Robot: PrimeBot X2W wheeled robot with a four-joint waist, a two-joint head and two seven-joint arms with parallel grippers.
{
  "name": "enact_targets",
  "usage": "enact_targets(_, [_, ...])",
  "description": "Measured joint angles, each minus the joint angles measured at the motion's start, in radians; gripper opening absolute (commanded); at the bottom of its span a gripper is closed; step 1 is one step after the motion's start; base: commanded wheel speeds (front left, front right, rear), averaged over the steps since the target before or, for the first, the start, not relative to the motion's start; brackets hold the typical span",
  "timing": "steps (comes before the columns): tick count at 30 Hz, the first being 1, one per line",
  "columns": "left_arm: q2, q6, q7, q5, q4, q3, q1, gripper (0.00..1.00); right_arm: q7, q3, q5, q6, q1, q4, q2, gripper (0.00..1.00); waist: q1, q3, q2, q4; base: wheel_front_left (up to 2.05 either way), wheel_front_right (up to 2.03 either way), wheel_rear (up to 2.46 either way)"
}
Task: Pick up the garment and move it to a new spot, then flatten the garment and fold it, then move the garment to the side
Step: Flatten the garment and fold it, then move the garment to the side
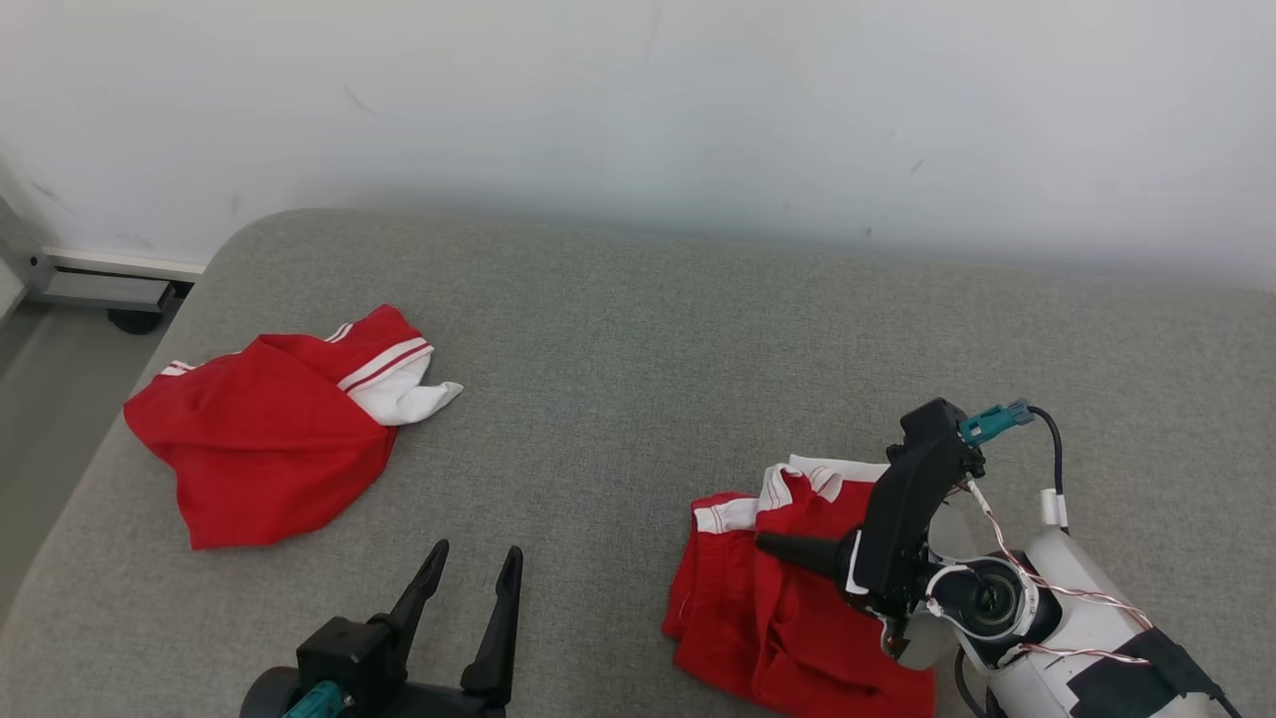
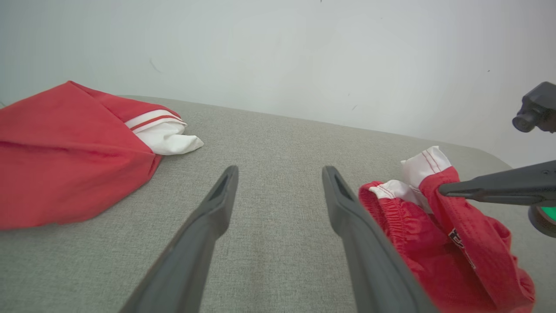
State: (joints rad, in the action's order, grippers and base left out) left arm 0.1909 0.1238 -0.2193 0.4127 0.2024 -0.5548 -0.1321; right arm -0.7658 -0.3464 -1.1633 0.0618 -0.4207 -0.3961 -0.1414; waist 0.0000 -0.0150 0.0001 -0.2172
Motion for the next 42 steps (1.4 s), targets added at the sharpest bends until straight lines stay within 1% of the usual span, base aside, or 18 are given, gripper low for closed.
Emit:
enact_targets(1, [0.000,0.000,0.000,0.000,0.002,0.000,0.000,1.00,0.000,0.000,-0.001,0.000,0.000,-0.002,0.002,0.00,0.0000,0.000,0.0000,-0.001,0.00,0.00,0.00])
enact_targets(2, [0.000,0.000,0.000,0.000,0.003,0.000,0.000,1.00,0.001,0.000,0.000,0.000,0.000,-0.006,0.002,0.05,0.0000,0.000,0.0000,-0.001,0.00,0.00,0.00])
enact_targets(3, [-0.001,0.000,0.000,0.000,0.006,0.001,0.000,1.00,0.002,0.000,0.000,0.000,0.000,-0.011,0.002,0.55,0.0000,0.000,0.0000,-0.002,0.00,0.00,0.00])
enact_targets(4, [-0.001,0.000,0.000,0.000,0.008,0.001,0.000,1.00,0.005,0.002,-0.001,0.000,0.000,-0.017,0.003,1.00,0.0000,0.000,0.0000,-0.002,0.00,0.00,0.00])
enact_targets(10, [-0.003,0.000,-0.001,0.002,0.014,0.002,0.000,1.00,0.039,0.059,-0.028,0.000,0.007,0.004,0.004,1.00,0.0000,0.006,0.0000,0.001,0.00,0.00,0.00])
enact_targets(13, [-0.003,0.000,-0.002,0.002,0.016,0.004,0.001,1.00,0.063,0.099,-0.053,-0.008,0.028,0.048,-0.012,1.00,0.0000,0.011,0.0000,0.005,0.00,0.00,0.00])
enact_targets(15, [-0.002,0.000,-0.003,0.002,0.015,0.013,0.004,1.00,0.082,0.110,-0.048,-0.011,0.047,0.075,-0.030,1.00,0.0000,0.014,0.0000,0.009,0.00,0.00,0.00])
enact_targets(17, [0.009,0.000,-0.003,-0.008,0.015,0.015,0.005,1.00,0.108,0.087,0.018,-0.015,0.057,0.105,-0.074,1.00,-0.0001,0.016,0.0000,0.017,0.00,0.00,0.00])
enact_targets(19, [0.018,0.000,-0.004,-0.014,0.010,0.022,0.007,1.00,0.125,0.047,0.122,-0.023,0.066,0.123,-0.151,1.00,-0.0001,0.018,0.0000,0.025,0.00,0.00,0.00])
enact_targets(21, [0.026,0.000,-0.007,-0.023,0.004,0.024,0.007,1.00,0.143,0.041,0.177,-0.021,0.080,0.135,-0.202,1.00,-0.0001,0.019,0.0000,0.033,0.00,0.00,0.00])
enact_targets(23, [0.032,0.000,-0.007,-0.030,-0.003,0.027,0.012,1.00,0.151,0.029,0.204,-0.017,0.088,0.142,-0.214,1.00,-0.0001,0.018,0.0000,0.041,0.00,0.00,0.00])
enact_targets(25, [0.037,0.000,-0.007,-0.041,-0.014,0.030,0.026,1.00,0.151,-0.004,0.246,-0.016,0.091,0.145,-0.221,1.00,-0.0001,0.017,0.0000,0.048,0.00,0.00,0.00])
enact_targets(26, [0.039,0.000,-0.007,-0.073,-0.016,0.030,0.025,1.00,0.154,-0.014,0.267,-0.013,0.107,0.146,-0.233,1.00,-0.0001,0.014,0.0000,0.051,0.00,0.00,0.00])
enact_targets(27, [0.039,0.000,-0.007,-0.091,-0.017,0.035,0.025,1.00,0.161,-0.013,0.267,-0.007,0.115,0.141,-0.233,1.00,-0.0001,0.013,0.0000,0.051,0.00,0.00,0.00])
enact_targets(29, [0.038,0.000,-0.007,-0.105,-0.017,0.045,0.025,1.00,0.162,-0.017,0.268,-0.003,0.121,0.141,-0.233,1.00,-0.0001,0.013,0.0000,0.051,0.00,0.00,0.00])
enact_targets(31, [0.040,0.000,-0.005,-0.130,-0.017,0.077,0.025,1.00,0.163,-0.035,0.287,0.001,0.125,0.128,-0.225,1.00,-0.0001,0.010,0.0000,0.048,0.00,0.00,0.00])
enact_targets(36, [0.040,0.000,0.000,-0.134,-0.021,0.103,0.026,1.00,0.173,-0.040,0.295,0.013,0.123,0.083,-0.205,1.00,-0.0001,0.008,0.0000,0.041,0.00,0.00,0.00])
enact_targets(42, [0.036,0.000,0.009,-0.142,-0.026,0.117,0.029,1.00,0.177,-0.040,0.302,0.026,0.123,0.042,-0.197,1.00,-0.0001,0.008,0.0000,0.029,0.00,0.00,0.00])
